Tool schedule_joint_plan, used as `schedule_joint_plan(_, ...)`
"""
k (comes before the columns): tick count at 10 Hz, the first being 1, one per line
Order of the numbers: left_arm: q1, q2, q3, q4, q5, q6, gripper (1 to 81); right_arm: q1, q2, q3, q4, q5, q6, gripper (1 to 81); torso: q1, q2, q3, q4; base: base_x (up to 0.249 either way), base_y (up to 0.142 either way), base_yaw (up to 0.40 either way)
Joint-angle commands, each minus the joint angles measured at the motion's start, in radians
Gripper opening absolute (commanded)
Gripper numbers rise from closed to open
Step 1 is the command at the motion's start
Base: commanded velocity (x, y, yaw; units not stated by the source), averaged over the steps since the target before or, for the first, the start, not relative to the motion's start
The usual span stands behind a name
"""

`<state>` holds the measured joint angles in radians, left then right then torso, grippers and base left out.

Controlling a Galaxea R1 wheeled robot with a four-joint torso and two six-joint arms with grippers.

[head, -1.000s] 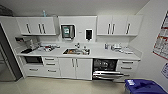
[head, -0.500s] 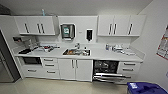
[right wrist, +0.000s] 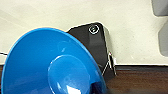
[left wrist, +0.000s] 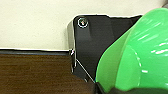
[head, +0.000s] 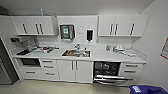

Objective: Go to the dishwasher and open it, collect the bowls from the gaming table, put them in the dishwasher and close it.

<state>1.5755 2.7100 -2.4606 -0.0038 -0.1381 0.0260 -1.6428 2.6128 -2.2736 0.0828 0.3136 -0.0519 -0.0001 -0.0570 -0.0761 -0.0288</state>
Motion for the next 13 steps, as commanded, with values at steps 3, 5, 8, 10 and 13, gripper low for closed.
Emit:
schedule_joint_plan(3,-0.035,-0.018,-0.001,0.004,0.048,0.002,1.0,0.037,-0.034,0.0,-0.017,-0.042,0.001,1.0,0.0,0.0,0.0,0.0,0.134,0.0,0.0)
schedule_joint_plan(5,-0.033,-0.018,-0.001,0.001,0.048,0.002,1.0,0.037,-0.033,-0.001,-0.017,-0.042,0.001,1.0,0.0,0.0,0.0,0.0,0.136,0.0,0.0)
schedule_joint_plan(8,-0.033,-0.019,-0.001,0.001,0.048,0.002,1.0,0.037,-0.026,-0.007,-0.015,-0.042,0.001,1.0,0.0,0.0,0.0,0.0,0.136,0.0,0.0)
schedule_joint_plan(10,-0.033,-0.012,-0.001,0.005,0.048,0.002,1.0,0.037,-0.02,-0.015,-0.015,-0.042,0.001,1.0,0.0,0.0,0.0,0.0,0.136,0.0,0.0)
schedule_joint_plan(13,-0.033,-0.015,-0.001,0.004,0.046,0.002,1.0,0.036,-0.018,-0.018,-0.008,-0.042,0.001,1.0,0.0,0.0,0.0,0.0,0.136,0.0,0.0)
